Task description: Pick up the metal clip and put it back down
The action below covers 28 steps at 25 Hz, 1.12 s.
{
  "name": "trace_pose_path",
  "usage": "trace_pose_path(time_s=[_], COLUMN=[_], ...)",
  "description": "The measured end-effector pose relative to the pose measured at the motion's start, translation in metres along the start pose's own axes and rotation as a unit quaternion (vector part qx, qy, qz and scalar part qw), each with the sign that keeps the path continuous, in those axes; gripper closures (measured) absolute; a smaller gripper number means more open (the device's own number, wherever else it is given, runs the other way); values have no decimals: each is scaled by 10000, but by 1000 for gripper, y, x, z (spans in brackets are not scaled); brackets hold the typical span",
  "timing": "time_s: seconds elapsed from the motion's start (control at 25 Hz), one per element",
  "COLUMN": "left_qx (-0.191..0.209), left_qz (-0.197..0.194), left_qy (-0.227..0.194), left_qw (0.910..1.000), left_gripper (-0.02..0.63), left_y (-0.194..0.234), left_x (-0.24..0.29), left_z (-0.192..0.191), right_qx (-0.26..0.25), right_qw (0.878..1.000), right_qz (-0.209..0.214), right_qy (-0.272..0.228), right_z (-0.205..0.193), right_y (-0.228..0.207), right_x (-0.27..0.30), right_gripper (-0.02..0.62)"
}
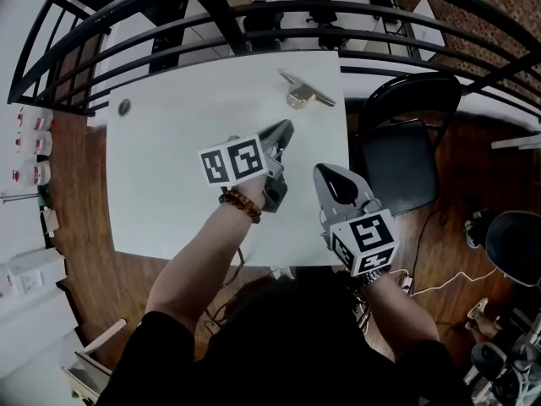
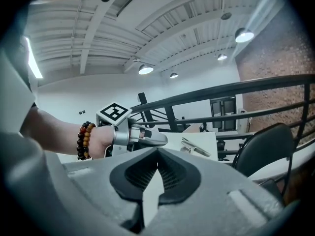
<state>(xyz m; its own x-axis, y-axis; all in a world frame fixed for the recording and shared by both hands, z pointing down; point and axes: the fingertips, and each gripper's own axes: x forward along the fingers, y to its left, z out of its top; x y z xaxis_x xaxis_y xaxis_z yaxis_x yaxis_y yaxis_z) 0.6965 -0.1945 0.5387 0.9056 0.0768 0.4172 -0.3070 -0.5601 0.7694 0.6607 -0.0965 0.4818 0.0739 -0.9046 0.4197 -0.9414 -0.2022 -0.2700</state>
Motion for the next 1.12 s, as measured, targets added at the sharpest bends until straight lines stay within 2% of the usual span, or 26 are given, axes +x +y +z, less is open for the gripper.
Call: trace_pose_path(time_s=[0.16, 0.4, 0.64, 0.88, 1.12], left_qx=[-585, -1207, -1554, -1804, -2050], left_qz=[26, 61, 330, 321, 245], left_qy=[-78, -113, -128, -166, -283], left_qw=[9983, 9926, 9872, 9829, 9780], left_gripper=[568, 513, 482, 482, 532], left_y=[21, 37, 59, 69, 75], left_x=[22, 49, 68, 77, 85], left_z=[12, 18, 25, 31, 30], right_qx=[126, 276, 328, 351, 351], right_qw=[9999, 9994, 9990, 9988, 9988], right_qz=[-38, -10, -24, -63, -68], right_qy=[90, 212, 292, 322, 340], right_z=[-5, -14, -20, -19, -23], right_y=[-12, -20, -28, -28, -32], right_x=[12, 19, 24, 28, 26], right_gripper=[603, 603, 603, 604, 604])
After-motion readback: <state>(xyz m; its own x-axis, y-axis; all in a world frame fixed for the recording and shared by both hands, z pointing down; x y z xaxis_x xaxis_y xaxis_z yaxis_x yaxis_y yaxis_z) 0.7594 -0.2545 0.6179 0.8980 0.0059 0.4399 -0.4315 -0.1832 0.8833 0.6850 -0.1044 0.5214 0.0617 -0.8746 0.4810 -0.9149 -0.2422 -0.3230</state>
